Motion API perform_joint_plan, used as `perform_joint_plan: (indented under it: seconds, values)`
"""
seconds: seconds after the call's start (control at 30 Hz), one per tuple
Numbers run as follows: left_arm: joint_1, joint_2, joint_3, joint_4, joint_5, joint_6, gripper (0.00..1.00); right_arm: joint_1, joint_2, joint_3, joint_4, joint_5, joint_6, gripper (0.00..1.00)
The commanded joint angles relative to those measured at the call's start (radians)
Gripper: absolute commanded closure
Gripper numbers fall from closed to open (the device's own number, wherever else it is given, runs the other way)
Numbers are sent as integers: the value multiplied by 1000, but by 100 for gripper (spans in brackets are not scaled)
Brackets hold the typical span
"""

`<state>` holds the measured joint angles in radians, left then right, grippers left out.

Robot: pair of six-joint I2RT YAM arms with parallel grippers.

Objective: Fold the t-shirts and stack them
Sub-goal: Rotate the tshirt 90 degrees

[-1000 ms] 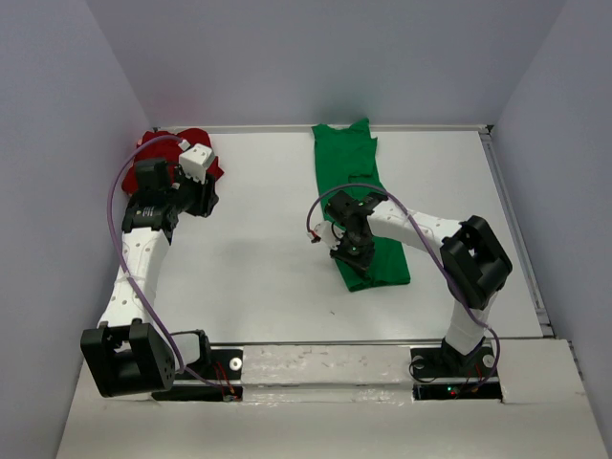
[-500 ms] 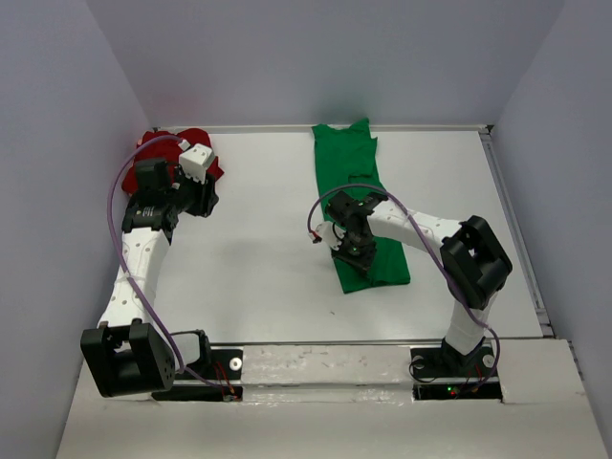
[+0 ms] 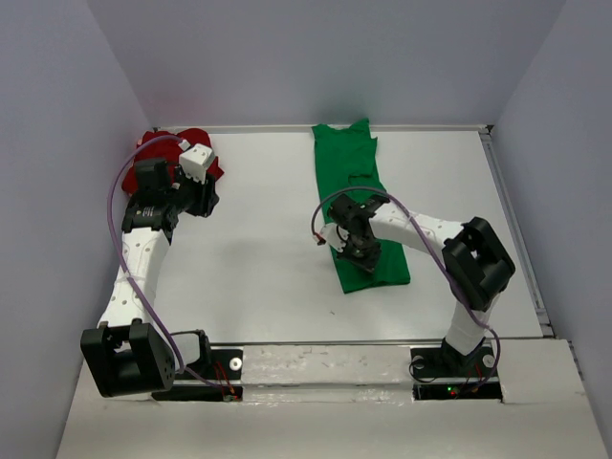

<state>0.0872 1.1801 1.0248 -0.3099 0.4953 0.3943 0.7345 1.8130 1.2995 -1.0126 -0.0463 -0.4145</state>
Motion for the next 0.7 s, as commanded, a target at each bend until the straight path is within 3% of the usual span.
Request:
perform_joint_plan:
  seconds: [0.0,0.67]
  values:
    - [8,-36,4,22,23,-8,49,9,-63,-20,-15,42,16,100]
    - [8,-39,1,22,31,-6,49,9,-96,-85,-34,88,43,99]
